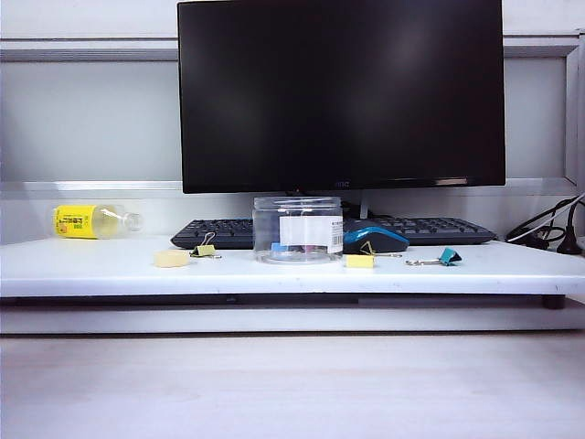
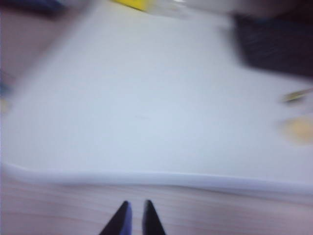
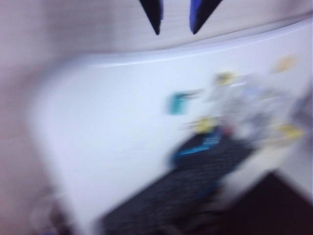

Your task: Pick up the clips with the largest number of clips of the same color on the table and place them in a round transparent plastic box.

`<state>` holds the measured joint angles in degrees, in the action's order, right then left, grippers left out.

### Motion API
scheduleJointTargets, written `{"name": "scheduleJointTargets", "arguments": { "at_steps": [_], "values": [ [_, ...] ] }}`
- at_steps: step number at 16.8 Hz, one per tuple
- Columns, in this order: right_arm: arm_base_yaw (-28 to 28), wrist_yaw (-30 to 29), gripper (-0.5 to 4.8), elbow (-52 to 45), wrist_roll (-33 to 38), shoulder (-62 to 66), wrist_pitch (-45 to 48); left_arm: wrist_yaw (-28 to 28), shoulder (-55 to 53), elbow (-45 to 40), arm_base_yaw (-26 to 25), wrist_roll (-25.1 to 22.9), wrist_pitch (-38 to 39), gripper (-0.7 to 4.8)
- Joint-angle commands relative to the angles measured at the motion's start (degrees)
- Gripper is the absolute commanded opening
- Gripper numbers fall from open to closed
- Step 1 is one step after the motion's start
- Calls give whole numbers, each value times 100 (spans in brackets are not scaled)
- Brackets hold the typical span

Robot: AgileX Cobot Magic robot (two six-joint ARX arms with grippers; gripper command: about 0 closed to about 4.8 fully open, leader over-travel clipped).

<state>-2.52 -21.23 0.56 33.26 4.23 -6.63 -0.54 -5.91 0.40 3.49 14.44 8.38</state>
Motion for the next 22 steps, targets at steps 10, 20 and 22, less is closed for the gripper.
{"name": "scheduleJointTargets", "arguments": {
  "at_steps": [10,20,22],
  "values": [
    [4,-979,231,1333,-426,302,216,3379,-13,570,-2,2391,-1397,186],
    [205,-955,244,3530,-1187,3814,-979,3182,-2914,2813,101,133,855,247],
    [793,-1207,244,3622,-1185,4310,-695,2752,-4133,3449,437,-566,671,247]
  ]
}}
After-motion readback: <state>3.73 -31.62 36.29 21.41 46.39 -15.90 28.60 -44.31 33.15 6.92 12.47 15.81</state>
